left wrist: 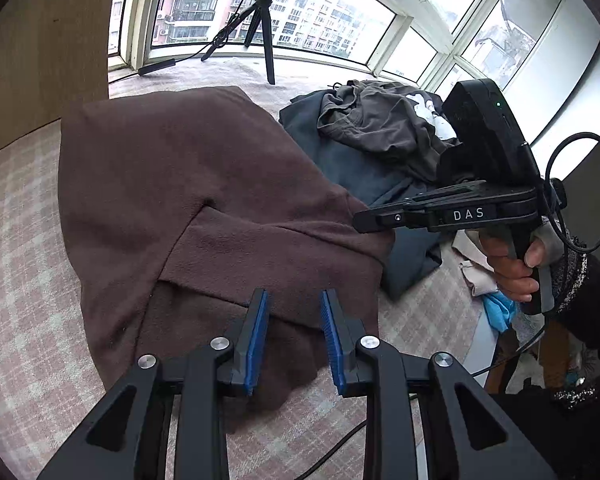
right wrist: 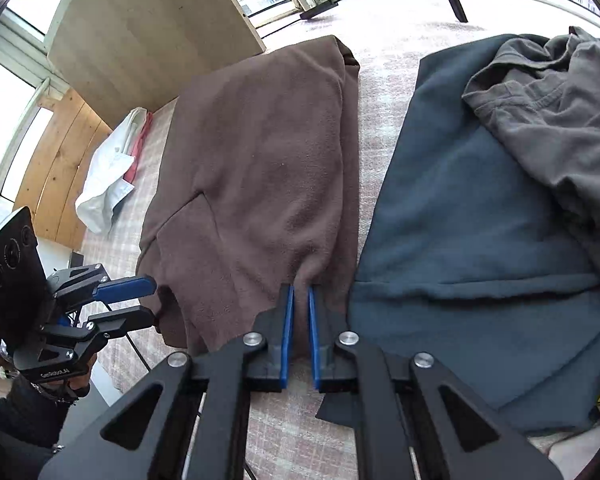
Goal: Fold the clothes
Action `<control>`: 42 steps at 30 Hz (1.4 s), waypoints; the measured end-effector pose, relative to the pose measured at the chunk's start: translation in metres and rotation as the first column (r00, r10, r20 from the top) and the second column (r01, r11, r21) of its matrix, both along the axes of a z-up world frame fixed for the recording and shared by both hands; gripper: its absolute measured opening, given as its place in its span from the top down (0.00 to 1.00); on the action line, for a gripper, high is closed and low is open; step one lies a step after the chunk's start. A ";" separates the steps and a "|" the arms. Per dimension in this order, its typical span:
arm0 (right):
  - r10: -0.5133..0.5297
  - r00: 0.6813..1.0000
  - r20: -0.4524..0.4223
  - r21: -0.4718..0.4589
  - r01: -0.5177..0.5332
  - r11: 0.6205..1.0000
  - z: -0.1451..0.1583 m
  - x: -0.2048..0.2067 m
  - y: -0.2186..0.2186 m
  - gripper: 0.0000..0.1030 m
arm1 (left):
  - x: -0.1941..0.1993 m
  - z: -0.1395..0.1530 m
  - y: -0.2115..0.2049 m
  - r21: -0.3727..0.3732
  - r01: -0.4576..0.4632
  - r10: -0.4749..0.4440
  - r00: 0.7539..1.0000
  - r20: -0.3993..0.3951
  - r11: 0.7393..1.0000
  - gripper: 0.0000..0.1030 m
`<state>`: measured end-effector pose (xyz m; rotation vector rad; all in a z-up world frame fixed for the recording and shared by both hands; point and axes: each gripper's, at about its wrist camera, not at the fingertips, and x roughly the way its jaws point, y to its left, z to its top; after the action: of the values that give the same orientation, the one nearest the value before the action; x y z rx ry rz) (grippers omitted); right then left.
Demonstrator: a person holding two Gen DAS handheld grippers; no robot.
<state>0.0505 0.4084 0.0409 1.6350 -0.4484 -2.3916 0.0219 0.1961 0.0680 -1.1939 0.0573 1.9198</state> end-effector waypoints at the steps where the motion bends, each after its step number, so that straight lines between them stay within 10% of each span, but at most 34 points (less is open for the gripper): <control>1: 0.035 0.999 0.023 0.057 -0.036 0.998 -0.002 0.001 -0.005 0.93 | -0.001 0.002 0.005 0.007 0.003 -0.003 1.000 -0.009 1.000 0.74; 4: 0.119 0.992 0.051 0.068 -0.123 0.990 0.003 -0.005 -0.008 0.90 | -0.012 0.000 0.017 0.020 -0.013 0.013 1.000 -0.002 1.000 0.73; 11: -0.147 0.983 -0.106 -0.179 0.127 0.976 0.049 -0.085 0.073 0.76 | -0.014 -0.012 0.063 -0.046 0.079 -0.081 0.996 -0.023 0.996 0.73; 17: -0.180 0.982 0.063 -0.361 0.191 0.913 0.004 -0.187 0.085 0.76 | -0.013 -0.033 0.076 -0.113 0.138 -0.140 0.990 -0.008 0.984 0.72; 25: -0.156 0.972 0.177 -0.484 0.224 0.846 -0.043 -0.224 0.082 0.84 | -0.017 -0.038 0.070 -0.072 0.155 -0.153 0.988 0.033 0.985 0.72; 31: -0.239 0.971 -0.032 -0.164 0.231 0.959 -0.014 -0.226 0.077 1.00 | -0.014 -0.038 0.067 -0.054 0.153 -0.152 0.988 0.029 0.987 0.72; 42: 0.043 0.978 -0.205 -0.107 -0.066 0.992 0.082 -0.204 0.006 0.89 | -0.047 0.015 -0.025 0.133 -0.117 0.105 0.990 0.095 0.984 0.73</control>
<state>-0.1537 0.4142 0.1225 1.3233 -0.4861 -2.4119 -0.0250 0.1709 0.0835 -1.2083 -0.1902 1.9310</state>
